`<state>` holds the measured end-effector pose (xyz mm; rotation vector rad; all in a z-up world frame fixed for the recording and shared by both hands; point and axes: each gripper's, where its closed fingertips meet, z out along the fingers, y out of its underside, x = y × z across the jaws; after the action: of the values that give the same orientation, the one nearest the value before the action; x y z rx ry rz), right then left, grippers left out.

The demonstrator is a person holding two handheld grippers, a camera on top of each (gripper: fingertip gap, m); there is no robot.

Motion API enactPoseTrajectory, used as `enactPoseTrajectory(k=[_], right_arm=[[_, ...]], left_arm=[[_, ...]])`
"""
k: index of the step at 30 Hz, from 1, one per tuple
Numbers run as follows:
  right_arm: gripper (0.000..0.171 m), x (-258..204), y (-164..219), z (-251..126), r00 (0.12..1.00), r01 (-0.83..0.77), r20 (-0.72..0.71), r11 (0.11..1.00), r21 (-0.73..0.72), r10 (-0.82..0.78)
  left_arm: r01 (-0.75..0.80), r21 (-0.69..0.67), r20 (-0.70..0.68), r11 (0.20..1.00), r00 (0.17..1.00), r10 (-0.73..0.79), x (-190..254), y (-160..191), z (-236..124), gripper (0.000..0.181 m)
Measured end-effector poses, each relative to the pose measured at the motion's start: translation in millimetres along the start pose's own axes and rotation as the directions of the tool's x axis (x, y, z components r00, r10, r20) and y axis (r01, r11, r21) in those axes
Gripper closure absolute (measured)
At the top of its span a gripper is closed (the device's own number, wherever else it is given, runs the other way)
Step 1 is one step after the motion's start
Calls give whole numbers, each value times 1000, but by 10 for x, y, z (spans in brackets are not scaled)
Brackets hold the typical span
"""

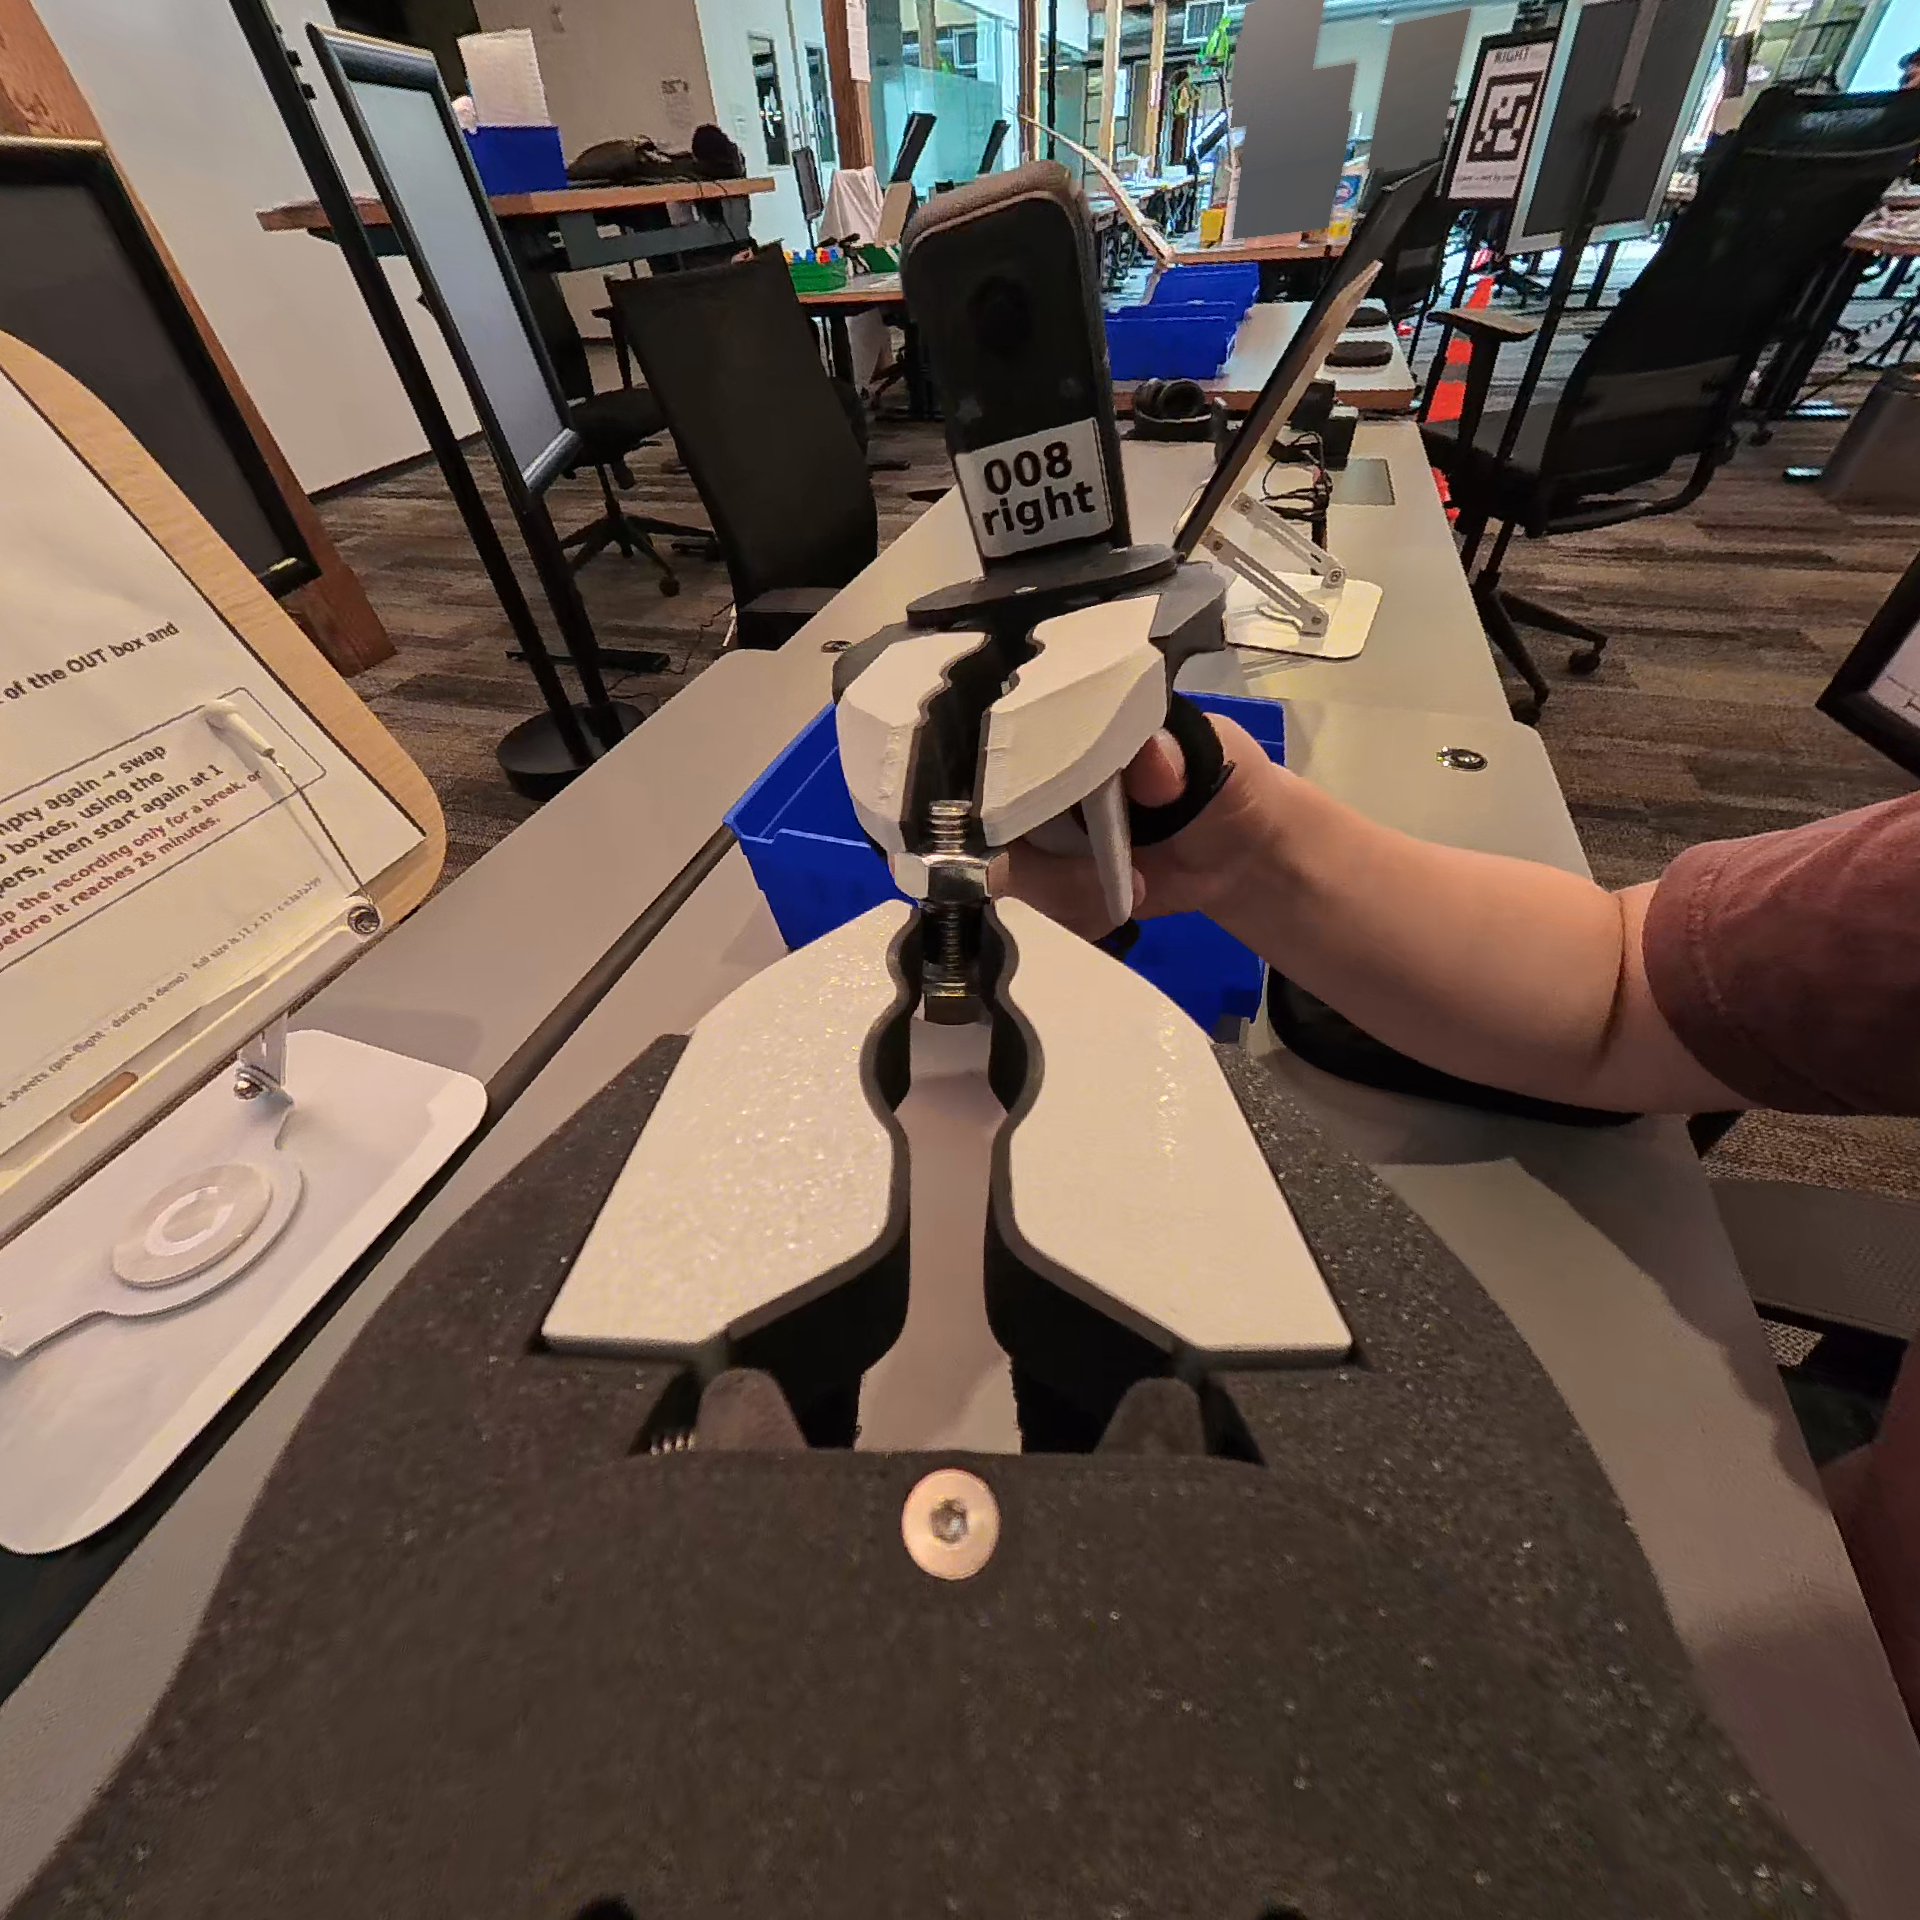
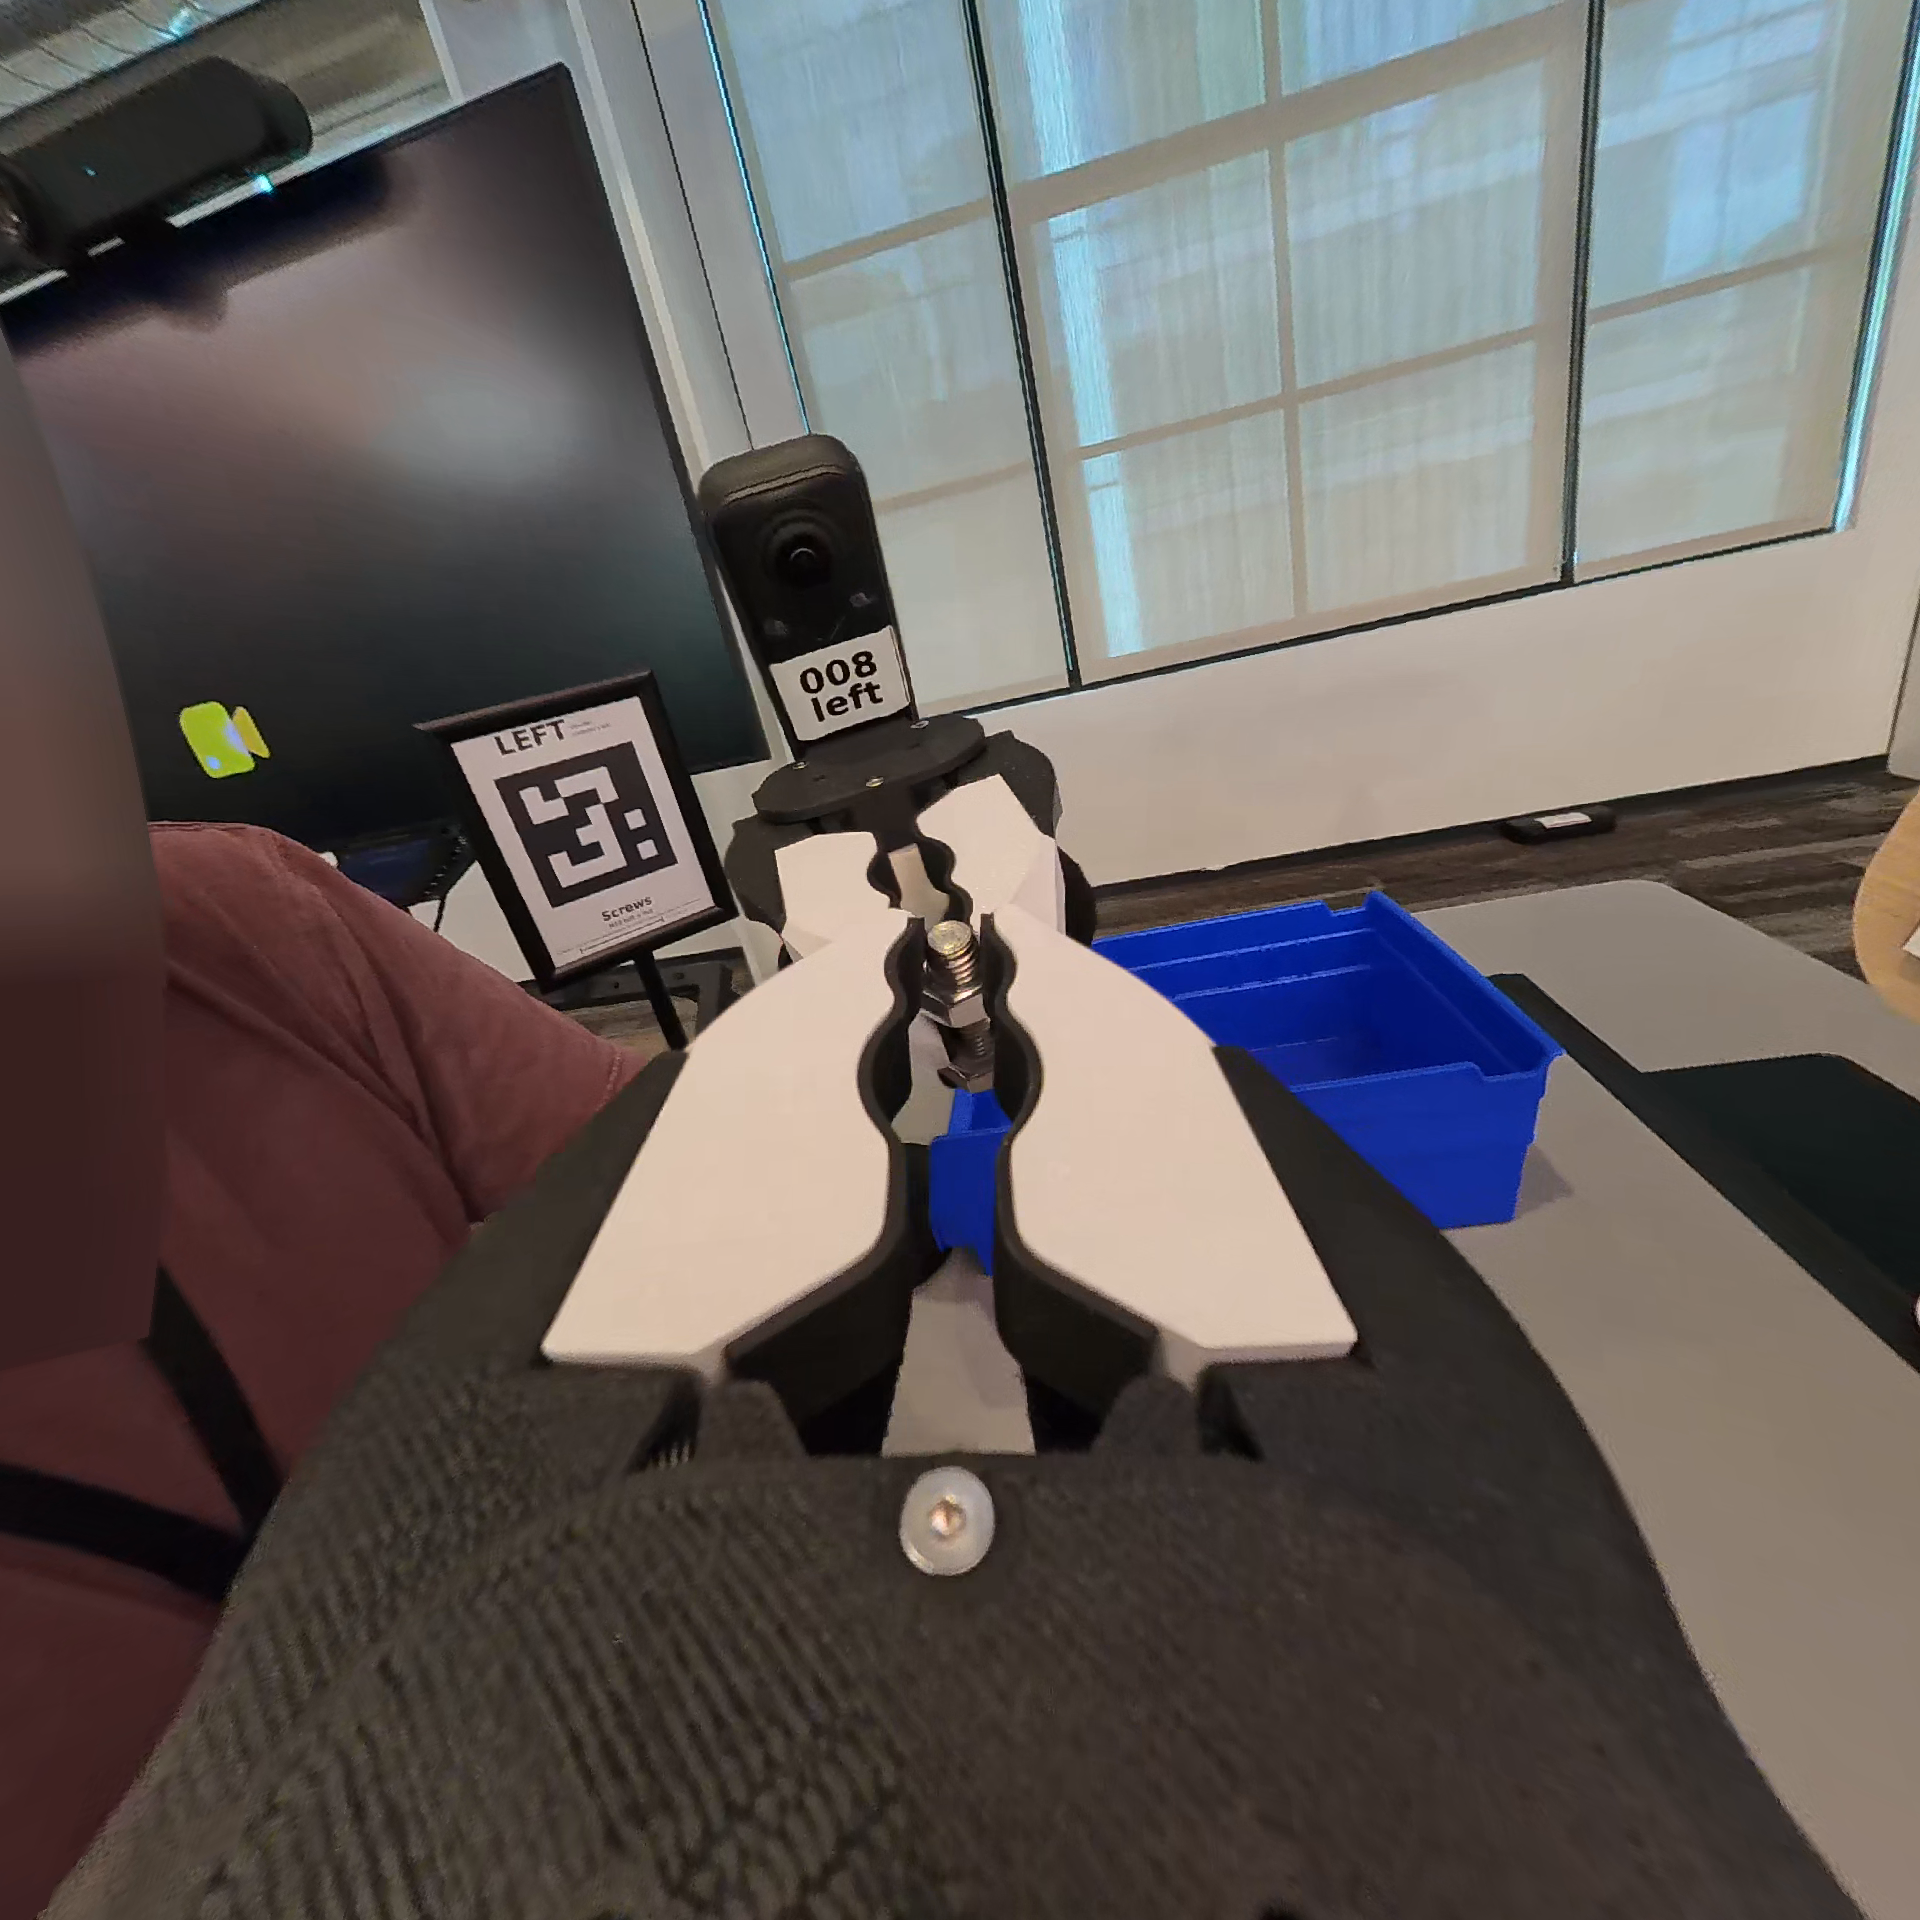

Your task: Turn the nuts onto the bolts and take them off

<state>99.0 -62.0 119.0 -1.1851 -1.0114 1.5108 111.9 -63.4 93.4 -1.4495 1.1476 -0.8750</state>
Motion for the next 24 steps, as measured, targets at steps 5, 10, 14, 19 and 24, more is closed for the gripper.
enactPoseTrajectory(k=[5, 10, 14, 19, 24], right_arm=[[161, 1, -3, -9, 1000, 12, -8, 1000, -7, -13], [161, 12, -6, -7, 999, 24, -24, 1000, -6, -24], [161, 15, 1, 3, 997, 56, -53, 998, -25, -57], [162, 13, -9, 7, 990, 96, -100, 994, -52, -101], [162, 45, 49, 4, 987, 103, -116, 990, -98, -114]], left_arm=[[-2, -3, 3, 1000, 1000, 2, -1, -3, -5, 172], [-1, 1, 12, 1000, 1000, 1, -14, -6, -7, 172], [4, -1, 9, 1000, 1000, -4, -11, -1, -6, 172], [35, 10, 1, 999, 999, -35, -21, -5, -10, 167], [-3, -18, 28, 1000, 1000, 3, -92, 88, -8, 140]])
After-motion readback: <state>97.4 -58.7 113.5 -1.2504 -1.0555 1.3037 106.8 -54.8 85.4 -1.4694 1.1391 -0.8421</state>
